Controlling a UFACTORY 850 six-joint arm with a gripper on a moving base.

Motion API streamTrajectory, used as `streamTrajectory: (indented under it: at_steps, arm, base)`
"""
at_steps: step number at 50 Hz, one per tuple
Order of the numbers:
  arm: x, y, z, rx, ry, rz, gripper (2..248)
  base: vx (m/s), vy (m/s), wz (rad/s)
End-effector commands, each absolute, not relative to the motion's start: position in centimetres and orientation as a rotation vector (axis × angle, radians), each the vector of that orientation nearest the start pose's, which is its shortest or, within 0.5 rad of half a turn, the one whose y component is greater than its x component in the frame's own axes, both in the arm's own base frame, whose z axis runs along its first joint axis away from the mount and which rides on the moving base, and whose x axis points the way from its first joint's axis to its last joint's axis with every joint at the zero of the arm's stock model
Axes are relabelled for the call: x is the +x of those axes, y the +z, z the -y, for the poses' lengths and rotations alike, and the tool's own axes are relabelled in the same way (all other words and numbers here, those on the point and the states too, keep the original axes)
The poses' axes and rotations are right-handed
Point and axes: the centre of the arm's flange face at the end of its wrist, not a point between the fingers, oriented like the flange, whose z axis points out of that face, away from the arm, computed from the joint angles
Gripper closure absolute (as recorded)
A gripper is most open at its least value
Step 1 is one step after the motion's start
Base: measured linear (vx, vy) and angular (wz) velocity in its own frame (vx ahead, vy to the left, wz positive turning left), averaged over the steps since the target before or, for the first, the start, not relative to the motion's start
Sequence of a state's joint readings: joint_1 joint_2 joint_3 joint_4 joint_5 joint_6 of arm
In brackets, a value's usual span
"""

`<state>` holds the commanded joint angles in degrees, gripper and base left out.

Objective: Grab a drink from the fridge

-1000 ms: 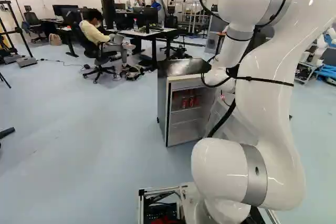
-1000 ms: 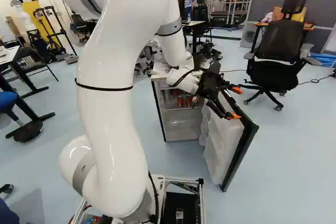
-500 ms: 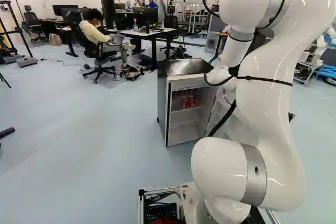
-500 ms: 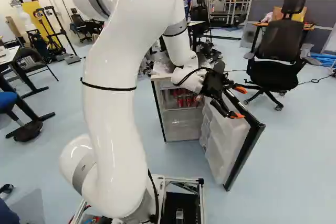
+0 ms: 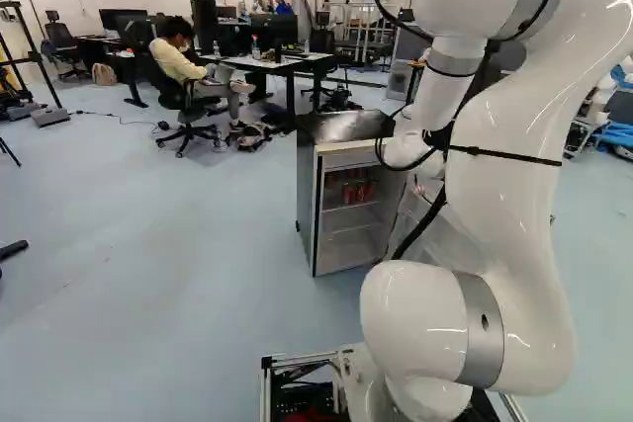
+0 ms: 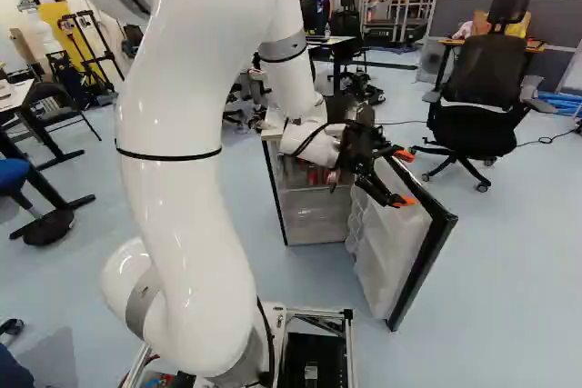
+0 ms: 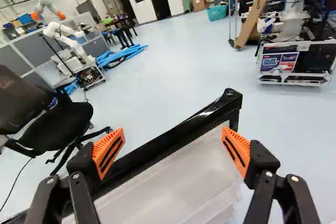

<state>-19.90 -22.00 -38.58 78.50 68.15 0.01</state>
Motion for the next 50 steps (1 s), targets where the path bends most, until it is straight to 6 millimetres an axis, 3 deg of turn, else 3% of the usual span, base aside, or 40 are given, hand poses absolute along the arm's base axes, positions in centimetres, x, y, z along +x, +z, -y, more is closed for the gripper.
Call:
streamTrajectory:
  at_steps: [23,50]
  arm:
    - [35.7,34.3,18.5,1.410,1.358,1.477,3]
    - [32.9,35.3,17.2,1.583,1.526,1.234,3]
  base:
    - [0.000,0.000,0.000]
    - [0.000,0.000,0.000]
